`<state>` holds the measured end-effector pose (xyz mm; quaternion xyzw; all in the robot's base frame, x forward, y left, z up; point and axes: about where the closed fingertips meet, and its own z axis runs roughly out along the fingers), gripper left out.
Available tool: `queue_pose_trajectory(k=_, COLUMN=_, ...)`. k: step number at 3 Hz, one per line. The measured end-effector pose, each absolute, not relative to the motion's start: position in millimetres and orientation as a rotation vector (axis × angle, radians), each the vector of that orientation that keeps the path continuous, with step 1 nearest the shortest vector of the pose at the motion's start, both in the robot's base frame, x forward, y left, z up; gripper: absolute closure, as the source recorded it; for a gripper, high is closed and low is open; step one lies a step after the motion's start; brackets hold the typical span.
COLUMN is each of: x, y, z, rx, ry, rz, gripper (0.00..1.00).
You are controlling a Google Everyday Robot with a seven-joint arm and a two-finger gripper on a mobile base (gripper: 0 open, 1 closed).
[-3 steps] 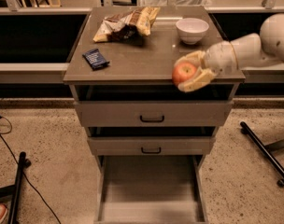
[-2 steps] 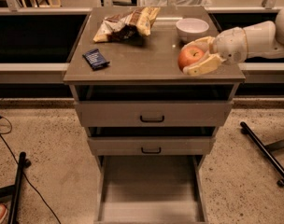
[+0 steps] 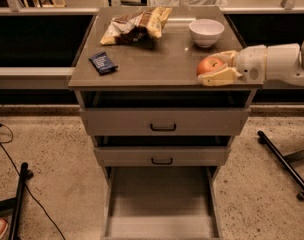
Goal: Pick apple from bottom drawer and place on counter
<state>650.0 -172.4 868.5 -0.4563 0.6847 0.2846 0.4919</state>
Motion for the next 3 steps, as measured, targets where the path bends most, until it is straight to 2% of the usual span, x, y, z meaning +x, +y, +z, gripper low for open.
queue_pose_trajectory(k=1, x=685, y=-177, z=839, rx=-0.979, ry=1.783, rz=0.590, gripper=1.00)
queue_pose_trajectory(k=3, x=700, y=-171, z=834, rx=-0.975, ry=1.795, rz=0.587, gripper=1.00)
